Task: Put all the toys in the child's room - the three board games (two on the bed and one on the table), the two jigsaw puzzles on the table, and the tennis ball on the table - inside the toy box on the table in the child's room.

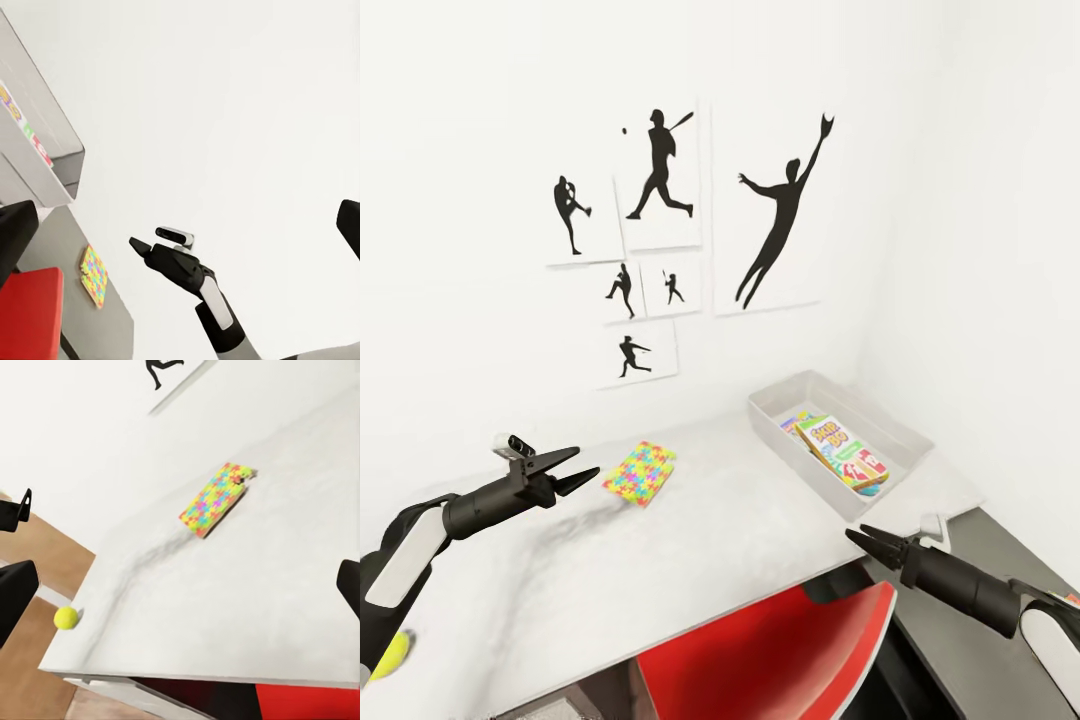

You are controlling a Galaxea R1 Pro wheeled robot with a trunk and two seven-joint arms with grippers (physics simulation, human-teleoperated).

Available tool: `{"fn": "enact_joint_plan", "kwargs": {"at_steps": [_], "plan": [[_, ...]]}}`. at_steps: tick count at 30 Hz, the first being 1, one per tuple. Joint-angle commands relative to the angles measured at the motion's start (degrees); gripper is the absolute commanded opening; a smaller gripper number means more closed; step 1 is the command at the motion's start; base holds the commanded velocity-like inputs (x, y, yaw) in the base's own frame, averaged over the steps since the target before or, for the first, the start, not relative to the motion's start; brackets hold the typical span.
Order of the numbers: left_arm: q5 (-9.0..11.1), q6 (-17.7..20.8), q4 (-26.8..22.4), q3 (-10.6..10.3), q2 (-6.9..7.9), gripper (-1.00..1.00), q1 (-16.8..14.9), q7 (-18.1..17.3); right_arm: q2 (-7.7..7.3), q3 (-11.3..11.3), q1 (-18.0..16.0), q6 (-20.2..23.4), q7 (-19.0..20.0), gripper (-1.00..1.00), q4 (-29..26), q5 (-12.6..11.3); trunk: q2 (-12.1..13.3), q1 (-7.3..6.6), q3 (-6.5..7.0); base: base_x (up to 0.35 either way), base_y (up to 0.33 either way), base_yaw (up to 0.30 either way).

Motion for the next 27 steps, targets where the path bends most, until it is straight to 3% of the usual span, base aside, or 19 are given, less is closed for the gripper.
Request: {"fn": "enact_joint_plan", "kwargs": {"at_steps": [1, 9, 15, 27], "plan": [[0.02, 0.22, 0.03, -0.04, 0.01, 1.0, -0.07, -0.14, 0.0, -0.04, -0.03, 0.4, 0.0, 1.0, -0.02, -0.36, -0.12, 0.04, -0.05, -0.002, 0.0, 0.216], [0.02, 0.22, 0.03, -0.04, 0.01, 1.0, -0.07, -0.14, 0.0, 0.02, -0.02, 0.37, -0.01, 1.0, -0.02, -0.36, -0.12, 0.04, 0.5, -0.001, 0.049, 0.215], [0.02, 0.22, 0.03, -0.01, 0.03, 1.0, -0.07, -0.14, 0.03, 0.17, -0.02, 0.37, -0.01, 1.0, -0.02, -0.26, -0.12, 0.04, 0.92, 0.0, 0.247, 0.215], [0.02, 0.22, 0.03, 0.05, 0.1, 1.0, -0.07, -0.14, 0.03, -0.03, -0.02, 0.37, -0.05, 1.0, -0.02, 2.21, -0.12, 0.04, 1.75, 0.0, 0.223, 0.215]]}}
